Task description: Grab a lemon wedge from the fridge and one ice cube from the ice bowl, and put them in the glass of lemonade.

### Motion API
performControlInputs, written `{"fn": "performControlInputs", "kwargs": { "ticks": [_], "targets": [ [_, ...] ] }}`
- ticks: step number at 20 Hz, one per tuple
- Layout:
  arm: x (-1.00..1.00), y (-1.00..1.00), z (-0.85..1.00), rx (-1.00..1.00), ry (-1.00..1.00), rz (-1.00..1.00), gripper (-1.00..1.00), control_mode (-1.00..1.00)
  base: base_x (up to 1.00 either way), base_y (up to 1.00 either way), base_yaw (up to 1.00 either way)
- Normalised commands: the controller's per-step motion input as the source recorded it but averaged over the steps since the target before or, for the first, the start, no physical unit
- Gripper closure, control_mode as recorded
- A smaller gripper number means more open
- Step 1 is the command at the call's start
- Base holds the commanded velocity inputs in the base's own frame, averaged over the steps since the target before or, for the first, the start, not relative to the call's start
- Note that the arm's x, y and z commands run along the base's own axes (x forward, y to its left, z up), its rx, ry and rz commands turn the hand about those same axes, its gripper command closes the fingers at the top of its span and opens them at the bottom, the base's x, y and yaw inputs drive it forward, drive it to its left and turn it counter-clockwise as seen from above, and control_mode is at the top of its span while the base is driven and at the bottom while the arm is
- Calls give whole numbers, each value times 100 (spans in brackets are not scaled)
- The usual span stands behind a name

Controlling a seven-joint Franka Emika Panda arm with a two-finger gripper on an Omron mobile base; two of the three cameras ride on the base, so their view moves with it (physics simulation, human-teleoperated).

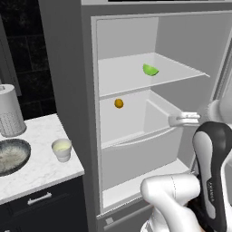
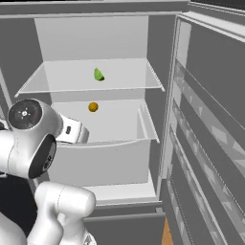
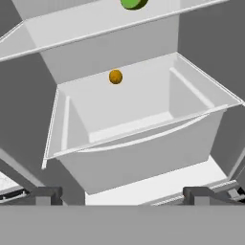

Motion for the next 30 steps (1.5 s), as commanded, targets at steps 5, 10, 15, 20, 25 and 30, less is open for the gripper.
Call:
{"fn": "performControlInputs", "kwargs": {
  "ticks": [5,10,15,20,25,30],
  "targets": [
    [14,-10,54,-9,-7,0,-100,-100,0,0,0],
    [37,-29,34,-7,0,0,-100,-100,0,0,0],
    [59,-16,29,-1,0,0,-100,-100,0,0,0],
    [50,0,3,0,0,0,-100,-100,0,0,0],
    [22,0,24,0,0,0,-100,-100,0,0,0],
    [21,0,38,0,0,0,-100,-100,0,0,0]
  ]
}}
